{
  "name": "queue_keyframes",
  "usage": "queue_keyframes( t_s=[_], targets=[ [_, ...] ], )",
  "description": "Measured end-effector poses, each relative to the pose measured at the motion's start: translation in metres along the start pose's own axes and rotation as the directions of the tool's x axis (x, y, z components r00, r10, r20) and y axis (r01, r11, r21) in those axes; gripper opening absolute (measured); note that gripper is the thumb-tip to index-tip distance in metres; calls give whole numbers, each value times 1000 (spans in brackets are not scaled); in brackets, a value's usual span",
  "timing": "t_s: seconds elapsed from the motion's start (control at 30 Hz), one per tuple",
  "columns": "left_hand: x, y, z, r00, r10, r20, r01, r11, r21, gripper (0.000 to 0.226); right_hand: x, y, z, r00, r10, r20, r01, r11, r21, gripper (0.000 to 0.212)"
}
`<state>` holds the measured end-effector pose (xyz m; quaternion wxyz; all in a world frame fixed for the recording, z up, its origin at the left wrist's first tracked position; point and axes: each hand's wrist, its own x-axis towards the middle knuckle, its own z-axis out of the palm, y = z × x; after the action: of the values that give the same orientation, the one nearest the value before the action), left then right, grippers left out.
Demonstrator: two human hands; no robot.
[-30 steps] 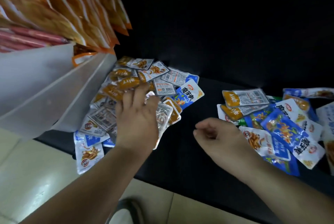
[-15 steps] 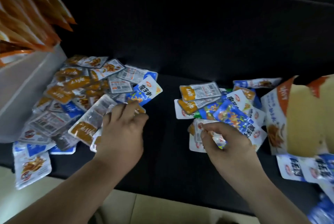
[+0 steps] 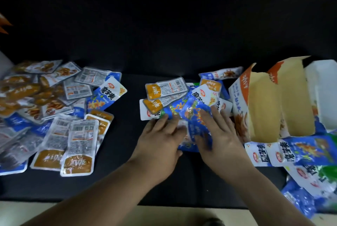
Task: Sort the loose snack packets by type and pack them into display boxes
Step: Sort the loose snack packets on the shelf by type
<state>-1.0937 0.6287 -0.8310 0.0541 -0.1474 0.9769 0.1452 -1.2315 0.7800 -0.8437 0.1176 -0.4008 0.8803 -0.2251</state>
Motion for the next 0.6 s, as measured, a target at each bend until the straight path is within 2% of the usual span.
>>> queue_keyframes(
  t_s=[0.07, 0.23, 0.37, 0.5, 0.6],
  targets=[
    [-10, -4, 3, 999, 8, -40, -7, 999, 38, 56, 1, 3, 8, 999, -2, 42, 1, 999, 37, 61],
    [-28, -15, 5, 990, 10, -138, -11, 1000, -5, 37, -13, 6, 12, 999, -35, -24, 36, 999, 40, 42],
    [-31, -18, 3, 988, -17, -156, 9, 999, -50, 39, -17, 5, 5, 998, -8, -57, 7, 1000, -16, 50],
    [-33, -21, 1, 984, -81, -158, 77, 997, -28, 41, -14, 7, -2, 999, 48, 1, -48, 999, -1, 54],
    [-33, -25, -4, 973, -160, -166, 156, 987, -39, 64, -10, 6, -4, 997, 51, -50, -54, 996, -70, 57]
  ],
)
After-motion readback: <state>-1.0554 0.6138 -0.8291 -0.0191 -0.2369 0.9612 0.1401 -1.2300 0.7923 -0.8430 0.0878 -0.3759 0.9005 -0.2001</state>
